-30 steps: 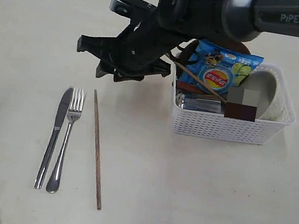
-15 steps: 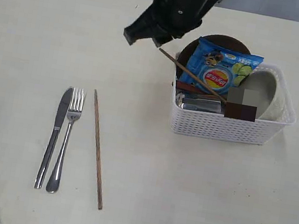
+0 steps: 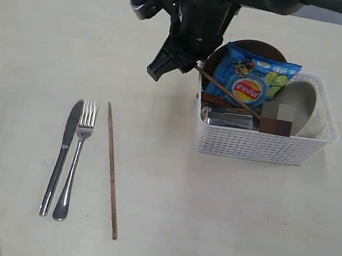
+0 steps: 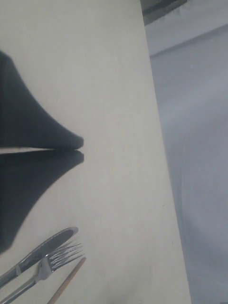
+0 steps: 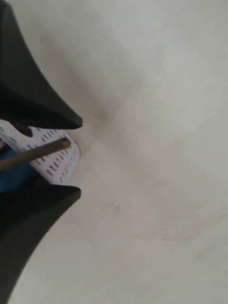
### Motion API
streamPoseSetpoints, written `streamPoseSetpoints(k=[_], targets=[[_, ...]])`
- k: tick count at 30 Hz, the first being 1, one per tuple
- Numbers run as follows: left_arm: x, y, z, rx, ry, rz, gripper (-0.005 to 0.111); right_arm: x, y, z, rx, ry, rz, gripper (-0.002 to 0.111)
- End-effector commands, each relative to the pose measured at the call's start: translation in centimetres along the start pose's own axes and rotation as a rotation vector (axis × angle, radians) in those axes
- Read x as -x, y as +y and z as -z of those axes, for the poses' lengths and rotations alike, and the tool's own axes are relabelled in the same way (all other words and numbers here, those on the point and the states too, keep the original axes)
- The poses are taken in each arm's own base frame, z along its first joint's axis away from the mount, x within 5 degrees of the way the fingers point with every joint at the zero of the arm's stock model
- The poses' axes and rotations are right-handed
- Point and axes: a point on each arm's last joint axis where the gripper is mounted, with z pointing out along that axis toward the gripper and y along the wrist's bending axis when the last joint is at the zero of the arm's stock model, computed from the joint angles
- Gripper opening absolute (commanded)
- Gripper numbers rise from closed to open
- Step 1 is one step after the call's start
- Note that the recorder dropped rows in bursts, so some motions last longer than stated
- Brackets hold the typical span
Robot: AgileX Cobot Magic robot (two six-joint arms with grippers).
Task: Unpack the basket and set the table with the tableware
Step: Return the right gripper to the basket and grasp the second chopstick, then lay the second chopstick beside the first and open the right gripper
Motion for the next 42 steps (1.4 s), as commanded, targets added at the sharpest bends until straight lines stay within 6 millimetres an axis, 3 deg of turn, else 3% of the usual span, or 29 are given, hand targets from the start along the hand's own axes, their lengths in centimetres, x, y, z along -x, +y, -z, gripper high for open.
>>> streamPoseSetpoints(k=[1,5,6,11,26,33,37,42], targets=[[-0.1,-0.1,0.0,-0.010,-0.002,0.008,0.000,-0.1,-0.3,-0.5,-0.044,0.011,0.012,0.035],[-0.1,-0.1,0.0,-0.010,-0.002,0.008,0.000,-0.1,-0.3,-0.5,-0.044,0.011,0.022,0.003],[-0.1,-0.1,0.0,-0.010,-0.002,0.008,0.000,-0.1,-0.3,-0.4,-0.044,0.011,0.023,0.000],[-0.1,-0.1,0.0,-0.010,-0.002,0.008,0.000,0.1,-0.9,2.1,-0.058,-0.041,0.008,0.000],[-0.1,-0.1,0.0,-0.010,-0.002,0.008,0.000,-0.7,-3.6,14.9,-0.046,-0.372,-0.132,0.000],[-0.1,-0.1,0.0,-0.010,-0.002,0.008,0.000,-2.3,-3.5,20.7,0.108,-0.514,-0.313,0.000],[-0.1,-0.1,0.0,-0.010,-0.002,0.008,0.000,-3.6,-2.8,21.3,0.263,-0.412,-0.432,0.000],[-0.1,-0.1,0.0,-0.010,-0.002,0.008,0.000,-4.0,-1.2,19.4,0.422,-0.211,-0.454,0.000]])
